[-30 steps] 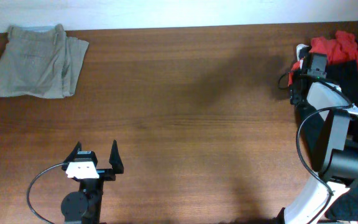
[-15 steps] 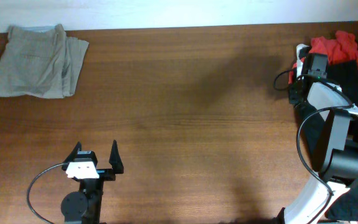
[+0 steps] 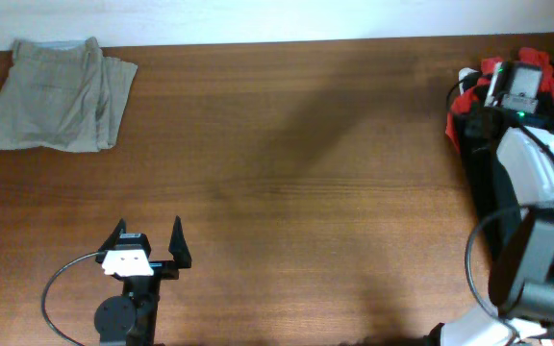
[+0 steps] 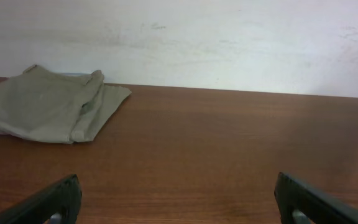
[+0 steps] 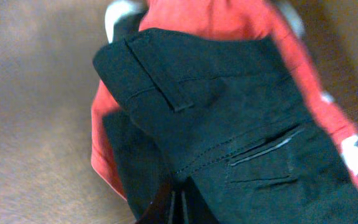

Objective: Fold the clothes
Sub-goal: 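Grasp the waistband of the black trousers with the right gripper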

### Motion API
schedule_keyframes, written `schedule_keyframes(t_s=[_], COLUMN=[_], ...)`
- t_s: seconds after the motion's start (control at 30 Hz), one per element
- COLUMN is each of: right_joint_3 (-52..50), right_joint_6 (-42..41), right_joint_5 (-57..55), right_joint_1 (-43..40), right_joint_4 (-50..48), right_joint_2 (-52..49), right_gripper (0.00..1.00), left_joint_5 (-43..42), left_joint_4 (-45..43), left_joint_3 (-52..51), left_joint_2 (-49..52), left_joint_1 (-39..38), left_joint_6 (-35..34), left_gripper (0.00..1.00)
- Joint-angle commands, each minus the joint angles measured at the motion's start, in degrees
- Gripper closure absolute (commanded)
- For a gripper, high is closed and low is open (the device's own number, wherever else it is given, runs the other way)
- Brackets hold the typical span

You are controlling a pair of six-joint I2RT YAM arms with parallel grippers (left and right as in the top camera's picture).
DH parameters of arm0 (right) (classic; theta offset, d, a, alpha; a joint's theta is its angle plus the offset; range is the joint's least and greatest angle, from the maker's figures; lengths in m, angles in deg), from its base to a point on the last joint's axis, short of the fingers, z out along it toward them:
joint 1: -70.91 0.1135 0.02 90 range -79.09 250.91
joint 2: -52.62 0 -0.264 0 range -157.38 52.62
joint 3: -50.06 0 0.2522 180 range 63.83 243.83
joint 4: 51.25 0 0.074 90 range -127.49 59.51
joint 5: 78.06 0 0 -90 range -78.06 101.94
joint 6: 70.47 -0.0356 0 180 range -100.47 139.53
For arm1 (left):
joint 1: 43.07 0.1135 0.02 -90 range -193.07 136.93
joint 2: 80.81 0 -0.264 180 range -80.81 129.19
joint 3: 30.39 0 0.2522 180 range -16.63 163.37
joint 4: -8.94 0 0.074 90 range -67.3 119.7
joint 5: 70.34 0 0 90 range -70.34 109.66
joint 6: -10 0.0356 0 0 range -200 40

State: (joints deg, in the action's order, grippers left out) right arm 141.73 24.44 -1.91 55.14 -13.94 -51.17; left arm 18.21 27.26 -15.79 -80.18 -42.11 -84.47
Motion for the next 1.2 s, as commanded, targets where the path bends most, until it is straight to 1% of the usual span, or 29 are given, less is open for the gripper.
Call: schedule_keyframes(t_s=[0.0, 0.07, 0.13, 0.17, 0.2, 0.3, 0.33, 0.37, 0.4, 0.43, 0.5, 0.57, 0.6, 0.63, 0.67, 0.73, 0.77, 0.83, 0.87, 0.9, 0.97, 1.07, 1.1, 1.17], right_joint_3=[1.6, 1.6, 1.6, 1.4, 1.4, 1.4, 1.4, 1.4, 1.4, 1.4, 1.4, 1.4, 1.4, 1.4, 1.4, 1.4, 1.4, 1.4, 1.4, 1.4, 1.4, 1.4, 1.8, 1.9], right_joint_6=[-1.4, -1.3, -0.7, -0.7, -0.7, -0.7, -0.7, -0.7, -0.7, -0.7, -0.7, -0.7, 0.3, 2.8, 3.2, 3.2, 3.5, 3.8, 3.8, 3.8, 3.8, 3.1, 0.8, 0.2], right_joint_5=[3.2, 5.4, 5.5, 5.5, 5.5, 5.4, 5.5, 5.5, 5.5, 5.5, 5.7, 5.8, 5.7, 5.5, 3.5, 2.0, 1.3, 0.7, -0.4, -0.4, -0.3, -0.3, -0.3, -0.3], right_joint_1=[0.0, 0.0, 0.0, 0.0, 0.0, 0.0, 0.0, 0.0, 0.0, 0.0, 0.0, 0.1, 0.0, 0.0, 0.0, -0.1, -0.1, -0.1, -0.1, -0.1, -0.1, -0.1, -0.2, -0.2], right_joint_4=[0.0, 0.5, 2.7, 2.9, 3.1, 3.1, 3.1, 3.1, 3.0, 3.0, 3.1, 3.1, 3.1, 3.3, 3.6, 3.7, 3.8, 3.8, 3.7, 3.7, 3.7, 3.5, 3.5, 4.0], right_joint_2=[5.1, 5.1, 2.4, 0.3, -2.5, -9.2, -10.8, -12.0, -12.7, -13.5, -14.7, -15.8, -16.2, -16.7, -17.5, -19.1, -19.6, -19.8, -19.8, -19.8, -19.8, -19.8, -19.3, -16.7], right_gripper=[0.96, 0.96, 0.96, 0.95, 0.88, 0.87, 0.85, 0.62, 0.36, 0.27, 0.17, 0.1, 0.1, 0.1, 0.15, 0.33, 0.46, 0.74, 0.85, 0.91, 0.95, 0.96, 0.96, 0.96], left_joint_5=[0.0, 0.0, 0.0, 0.0, 0.0, 0.0, 0.0, 0.0, 0.0, 0.0, 0.0, 0.0, 0.0, 0.0, 0.0, 0.0, 0.0, 0.0, 0.0, 0.0, 0.0, 0.0, 0.0, 0.0], left_joint_4=[0.1, 0.1, 0.1, 0.1, 0.1, 0.1, 0.1, 0.1, 0.1, 0.1, 0.1, 0.1, 0.1, 0.1, 0.1, 0.1, 0.1, 0.1, 0.1, 0.1, 0.1, 0.1, 0.1, 0.1], left_joint_3=[-0.3, -0.3, -0.3, -0.3, -0.3, -0.3, -0.3, -0.3, -0.3, -0.3, -0.3, -0.3, -0.3, -0.3, -0.3, -0.3, -0.3, -0.3, -0.3, -0.3, -0.3, -0.3, -0.3, -0.3], left_joint_2=[-0.3, -0.3, -0.3, -0.3, -0.3, -0.3, -0.3, -0.3, -0.3, -0.3, -0.3, -0.3, -0.3, -0.3, -0.3, -0.3, -0.3, -0.3, -0.3, -0.3, -0.3, -0.3, -0.3, -0.3], left_joint_1=[0.3, 0.3, 0.3, 0.3, 0.3, 0.3, 0.3, 0.3, 0.3, 0.3, 0.3, 0.3, 0.3, 0.3, 0.3, 0.3, 0.3, 0.3, 0.3, 0.3, 0.3, 0.3, 0.3, 0.3], left_joint_6=[0.7, 0.7, 0.7, 0.7, 0.7, 0.7, 0.7, 0.7, 0.7, 0.7, 0.7, 0.7, 0.7, 0.7, 0.7, 0.7, 0.7, 0.7, 0.7, 0.7, 0.7, 0.7, 0.7, 0.7], left_gripper=[0.01, 0.01, 0.01, 0.01, 0.01, 0.01, 0.01, 0.01, 0.01, 0.01, 0.01, 0.01, 0.01, 0.01, 0.01, 0.01, 0.01, 0.01, 0.01, 0.01, 0.01, 0.01, 0.01, 0.01])
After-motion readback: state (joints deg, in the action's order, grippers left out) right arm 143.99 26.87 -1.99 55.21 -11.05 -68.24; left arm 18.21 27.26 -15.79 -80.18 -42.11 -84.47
